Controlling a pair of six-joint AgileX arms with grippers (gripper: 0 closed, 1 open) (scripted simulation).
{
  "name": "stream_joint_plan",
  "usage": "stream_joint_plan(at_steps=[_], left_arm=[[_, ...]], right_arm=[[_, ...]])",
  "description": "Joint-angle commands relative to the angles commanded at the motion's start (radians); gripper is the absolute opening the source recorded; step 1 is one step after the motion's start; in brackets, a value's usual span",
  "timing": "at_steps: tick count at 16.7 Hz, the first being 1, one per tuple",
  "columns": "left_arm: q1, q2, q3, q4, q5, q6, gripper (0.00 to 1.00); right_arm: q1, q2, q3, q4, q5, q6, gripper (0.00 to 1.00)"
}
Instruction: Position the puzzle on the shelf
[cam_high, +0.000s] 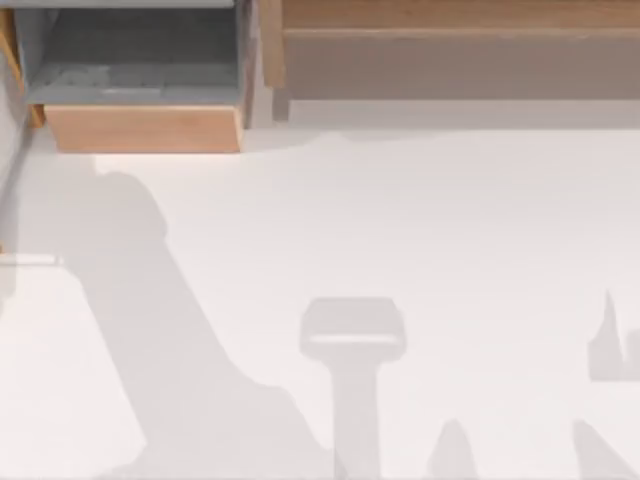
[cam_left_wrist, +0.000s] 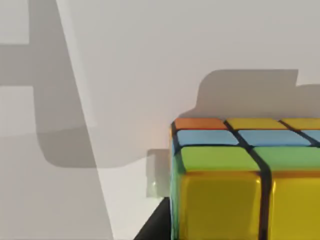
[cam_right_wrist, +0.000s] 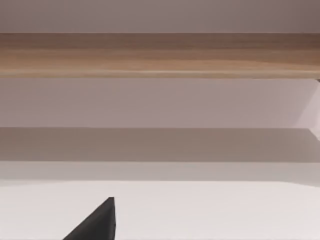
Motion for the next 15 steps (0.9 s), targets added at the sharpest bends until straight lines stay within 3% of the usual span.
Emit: stream_joint_plan(at_steps=[4, 15], left_arm=[[0.0, 0.0, 0.0, 0.0, 0.0, 0.0, 0.02], [-0.002, -0.004, -0.01, 0.008, -0.01, -0.012, 0.0]], right_arm=[[0.0, 0.0, 0.0, 0.0, 0.0, 0.0, 1.0], [0.0, 0.0, 0.0, 0.0, 0.0, 0.0, 1.0]])
